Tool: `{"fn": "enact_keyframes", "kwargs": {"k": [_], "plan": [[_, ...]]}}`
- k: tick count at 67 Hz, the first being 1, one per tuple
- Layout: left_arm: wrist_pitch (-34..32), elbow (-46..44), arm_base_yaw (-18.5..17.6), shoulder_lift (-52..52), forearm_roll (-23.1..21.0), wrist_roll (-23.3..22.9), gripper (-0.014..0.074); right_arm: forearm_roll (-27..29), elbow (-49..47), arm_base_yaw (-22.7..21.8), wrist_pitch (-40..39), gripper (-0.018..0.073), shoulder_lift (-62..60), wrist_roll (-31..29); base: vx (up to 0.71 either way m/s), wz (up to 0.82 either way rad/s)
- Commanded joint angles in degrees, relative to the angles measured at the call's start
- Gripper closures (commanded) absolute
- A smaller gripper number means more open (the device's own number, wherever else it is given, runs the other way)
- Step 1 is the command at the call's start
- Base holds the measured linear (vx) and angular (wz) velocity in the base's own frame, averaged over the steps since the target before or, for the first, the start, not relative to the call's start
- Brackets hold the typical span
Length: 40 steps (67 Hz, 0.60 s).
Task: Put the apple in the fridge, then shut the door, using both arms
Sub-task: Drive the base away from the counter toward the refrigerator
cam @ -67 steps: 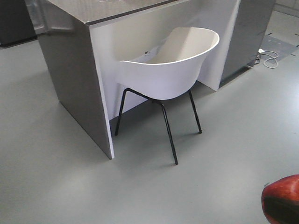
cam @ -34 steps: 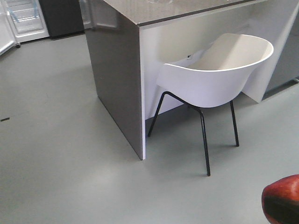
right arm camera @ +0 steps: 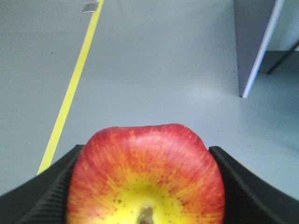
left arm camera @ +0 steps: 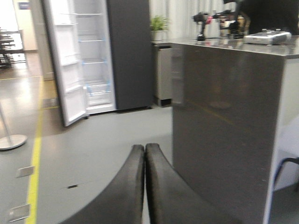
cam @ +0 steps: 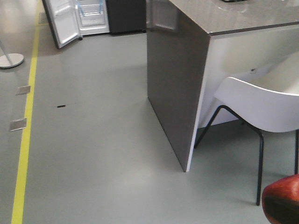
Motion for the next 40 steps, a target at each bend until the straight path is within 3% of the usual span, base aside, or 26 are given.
{"fn": "enact_keyframes", "kwargs": {"k": [1, 40], "plan": [[-3.95, -0.94, 0.20, -0.83, -0.21, 0.00, 0.0603, 0.68, -1.54, -0.01, -3.63, 0.0427, 0.23, -0.48, 0.14, 0.56], [-3.95, -0.94, 0.20, -0.83, -0.21, 0.00, 0.0603, 0.68, -1.54, -0.01, -3.63, 0.0427, 0.23, -0.48, 0.16, 0.56]]}}
